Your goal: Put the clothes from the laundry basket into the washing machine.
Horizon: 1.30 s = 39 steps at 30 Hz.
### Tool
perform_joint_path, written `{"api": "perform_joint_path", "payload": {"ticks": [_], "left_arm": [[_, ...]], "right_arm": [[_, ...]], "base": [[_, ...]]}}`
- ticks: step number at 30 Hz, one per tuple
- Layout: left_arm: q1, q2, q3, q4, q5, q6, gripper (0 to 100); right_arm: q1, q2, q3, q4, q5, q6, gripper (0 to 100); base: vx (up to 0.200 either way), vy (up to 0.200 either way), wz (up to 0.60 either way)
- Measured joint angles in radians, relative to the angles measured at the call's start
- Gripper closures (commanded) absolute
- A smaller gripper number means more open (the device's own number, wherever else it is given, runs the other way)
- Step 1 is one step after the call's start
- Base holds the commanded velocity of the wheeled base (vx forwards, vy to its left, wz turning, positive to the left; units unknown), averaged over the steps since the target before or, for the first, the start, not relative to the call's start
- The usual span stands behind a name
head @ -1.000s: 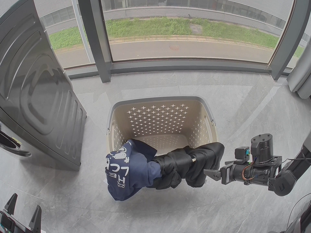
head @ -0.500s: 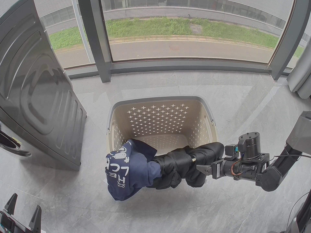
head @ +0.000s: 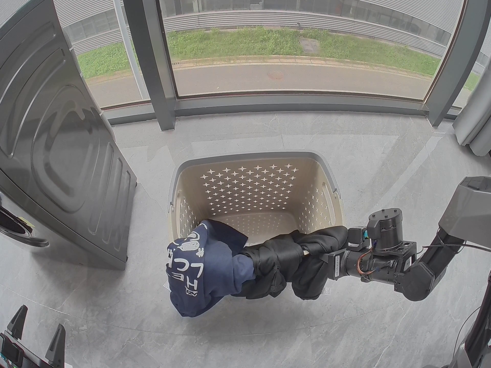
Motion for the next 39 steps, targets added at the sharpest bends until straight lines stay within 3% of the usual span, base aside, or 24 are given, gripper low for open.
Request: {"api": "perform_joint_path", "payload": {"ticks": [9,25,31,39], "left_arm": [[0.0,0.0,0.0,0.0,0.0,0.0,0],[0.0,0.0,0.0,0.0,0.0,0.0,0],[0.0,0.0,0.0,0.0,0.0,0.0,0],[-0.001,0.0,0.0,0.0,0.0,0.005,0]], "right_arm": [[0.024,-0.054,0.047,-0.013,0.007,0.01,100],[0.078,-0.367,0.11,0.025,0.002,0.085,100],[0.106,-0.456,0.106,0.018,-0.03,0.086,100],[0.145,-0.588,0.095,0.014,-0.049,0.083,100]], "base": [[0.0,0.0,0.0],[0.0,0.0,0.0],[0.0,0.0,0.0],[-0.2,0.0,0.0]]}}
